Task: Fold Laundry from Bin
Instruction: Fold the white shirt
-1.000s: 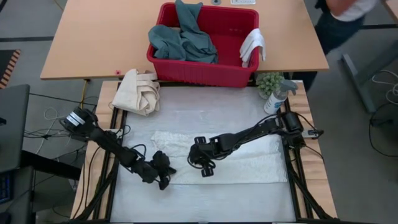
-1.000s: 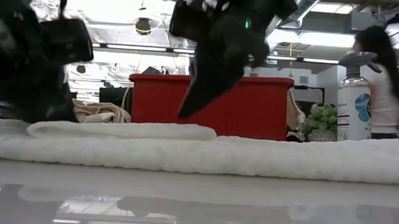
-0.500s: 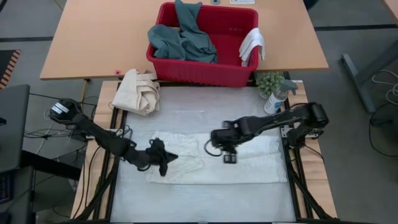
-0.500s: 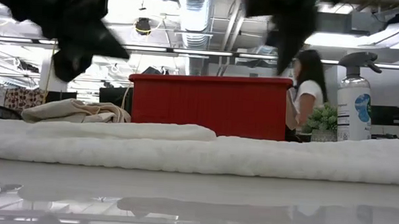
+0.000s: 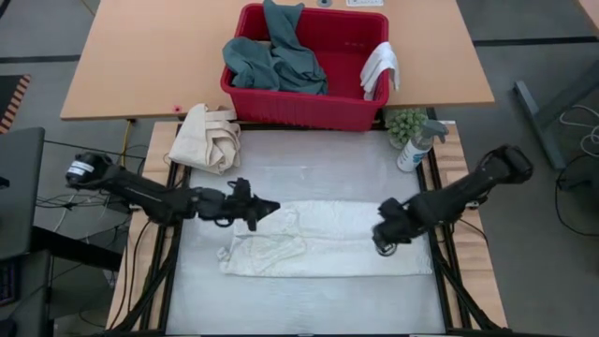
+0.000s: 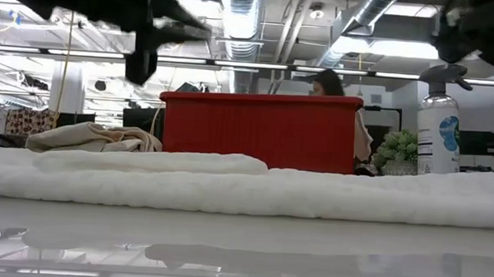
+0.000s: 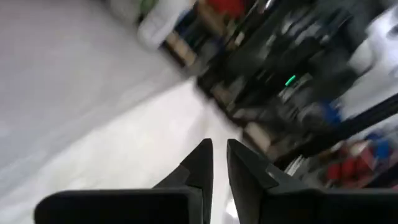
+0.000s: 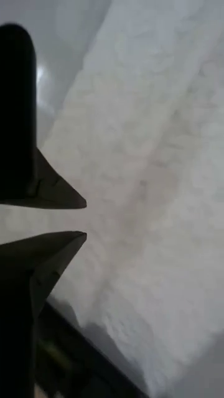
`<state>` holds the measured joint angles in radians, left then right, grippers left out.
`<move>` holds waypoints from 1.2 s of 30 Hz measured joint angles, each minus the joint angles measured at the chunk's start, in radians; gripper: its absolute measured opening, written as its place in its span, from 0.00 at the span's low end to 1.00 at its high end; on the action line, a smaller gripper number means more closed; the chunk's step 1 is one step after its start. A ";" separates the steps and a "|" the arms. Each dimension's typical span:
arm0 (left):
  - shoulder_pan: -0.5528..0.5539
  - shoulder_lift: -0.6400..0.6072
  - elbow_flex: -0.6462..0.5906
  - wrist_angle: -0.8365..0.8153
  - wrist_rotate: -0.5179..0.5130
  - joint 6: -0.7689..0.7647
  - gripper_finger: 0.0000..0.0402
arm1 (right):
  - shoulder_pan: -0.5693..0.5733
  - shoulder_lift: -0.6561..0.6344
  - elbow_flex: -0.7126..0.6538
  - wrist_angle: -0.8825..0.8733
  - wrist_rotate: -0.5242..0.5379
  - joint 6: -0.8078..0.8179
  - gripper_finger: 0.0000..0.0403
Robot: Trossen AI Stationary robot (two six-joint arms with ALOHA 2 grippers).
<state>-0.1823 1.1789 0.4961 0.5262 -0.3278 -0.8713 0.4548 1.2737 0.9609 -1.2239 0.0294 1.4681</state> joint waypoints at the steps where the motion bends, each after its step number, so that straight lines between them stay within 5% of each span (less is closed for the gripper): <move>1: 0.016 0.002 0.000 -0.056 0.029 -0.003 0.08 | 0.027 -0.023 -0.028 0.029 0.007 0.056 0.19; 8: -0.013 0.035 0.000 -0.170 0.044 0.091 0.00 | 0.133 -0.076 -0.128 0.149 0.141 0.283 0.04; 15: -0.150 0.174 0.026 -0.213 0.038 0.170 0.00 | 0.135 -0.030 -0.130 0.160 0.186 0.285 0.11; 23: -0.165 0.314 0.050 -0.309 -0.101 0.030 0.00 | 0.132 -0.011 -0.128 0.264 0.181 0.206 0.03; 36: -0.170 0.405 0.043 -0.509 -0.089 -0.191 0.00 | 0.142 -0.012 -0.128 0.275 0.180 0.203 0.04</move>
<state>-0.3518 1.5835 0.5392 0.0174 -0.4168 -1.0619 0.5972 1.2613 0.8326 -0.9487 0.2095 1.6707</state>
